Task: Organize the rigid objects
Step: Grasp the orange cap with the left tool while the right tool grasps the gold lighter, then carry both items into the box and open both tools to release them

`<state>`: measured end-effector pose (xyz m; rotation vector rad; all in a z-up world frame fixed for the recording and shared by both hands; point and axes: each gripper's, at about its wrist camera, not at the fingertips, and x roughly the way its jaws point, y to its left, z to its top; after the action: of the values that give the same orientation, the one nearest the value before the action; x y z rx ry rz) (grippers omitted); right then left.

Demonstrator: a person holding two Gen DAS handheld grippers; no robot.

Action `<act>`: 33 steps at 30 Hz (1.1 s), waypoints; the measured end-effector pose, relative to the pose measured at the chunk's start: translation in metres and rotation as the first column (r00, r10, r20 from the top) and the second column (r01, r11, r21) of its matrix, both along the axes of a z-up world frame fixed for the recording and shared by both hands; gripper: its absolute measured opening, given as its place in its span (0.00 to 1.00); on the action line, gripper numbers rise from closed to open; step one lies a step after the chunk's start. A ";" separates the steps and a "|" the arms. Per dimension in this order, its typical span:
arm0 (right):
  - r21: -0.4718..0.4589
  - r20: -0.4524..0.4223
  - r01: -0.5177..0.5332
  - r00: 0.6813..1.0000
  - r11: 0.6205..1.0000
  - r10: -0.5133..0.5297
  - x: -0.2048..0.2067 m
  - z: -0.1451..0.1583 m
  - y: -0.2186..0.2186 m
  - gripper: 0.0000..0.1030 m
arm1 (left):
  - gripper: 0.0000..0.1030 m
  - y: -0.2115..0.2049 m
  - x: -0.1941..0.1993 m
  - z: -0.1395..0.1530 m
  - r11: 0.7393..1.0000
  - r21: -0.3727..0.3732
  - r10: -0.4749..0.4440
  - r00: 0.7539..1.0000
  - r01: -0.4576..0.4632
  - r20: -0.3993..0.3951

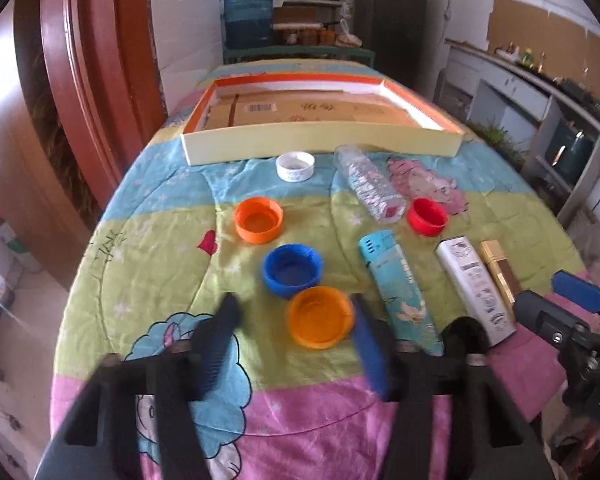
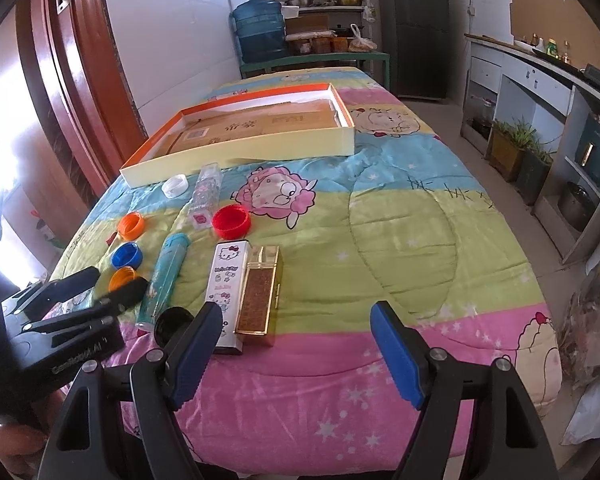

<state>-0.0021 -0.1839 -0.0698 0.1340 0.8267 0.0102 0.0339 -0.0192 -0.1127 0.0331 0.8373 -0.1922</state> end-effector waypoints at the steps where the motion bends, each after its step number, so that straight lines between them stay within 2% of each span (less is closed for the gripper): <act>1: 0.004 0.000 0.001 1.000 1.000 -0.001 0.000 0.000 -0.001 0.74 | 0.38 0.002 0.000 0.000 1.000 -0.007 -0.001 1.000 0.001 0.001; 4: 0.014 -0.015 -0.003 1.000 1.000 0.003 0.002 -0.001 -0.002 0.69 | 0.30 0.009 0.000 0.001 0.999 -0.032 -0.003 1.000 0.003 -0.003; 8: 0.009 -0.024 -0.030 0.999 0.999 0.031 0.004 -0.003 0.003 0.61 | 0.30 0.017 -0.002 0.002 0.997 -0.083 0.001 1.000 -0.003 -0.018; 14: -0.046 -0.013 -0.055 0.998 0.997 0.054 0.008 -0.003 0.012 0.60 | 0.30 0.016 -0.007 0.004 0.997 -0.073 0.017 1.000 -0.017 -0.012; 18: -0.083 -0.011 -0.056 0.998 0.995 0.055 0.010 -0.002 0.012 0.39 | 0.30 0.020 -0.007 0.004 0.996 -0.086 0.026 1.000 -0.027 -0.016; 22: -0.044 -0.040 -0.075 0.996 0.996 0.074 0.018 -0.009 0.010 0.33 | 0.30 0.023 -0.006 0.004 0.995 -0.095 0.034 0.999 -0.036 -0.022; 25: -0.081 -0.035 -0.101 0.994 0.992 0.099 0.025 -0.010 0.019 0.29 | 0.30 0.021 -0.007 0.006 0.995 -0.095 0.028 1.000 -0.030 -0.014; 26: -0.080 -0.033 -0.114 0.993 0.990 0.112 0.027 -0.010 0.021 0.21 | 0.30 0.021 -0.007 0.007 0.995 -0.096 0.027 1.000 -0.028 -0.011; 27: -0.082 -0.032 -0.118 0.993 0.990 0.115 0.029 -0.010 0.022 0.18 | 0.30 0.022 -0.007 0.008 0.995 -0.100 0.028 1.000 -0.029 -0.010; 33: -0.052 -0.002 -0.138 0.990 0.989 0.138 0.025 -0.003 0.020 0.18 | 0.30 0.030 -0.006 0.015 0.990 -0.133 0.044 0.999 -0.044 -0.004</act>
<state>0.0227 -0.1636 -0.0726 0.0278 0.8324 0.1187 0.0275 0.0110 -0.0978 -0.1105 0.8238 -0.2059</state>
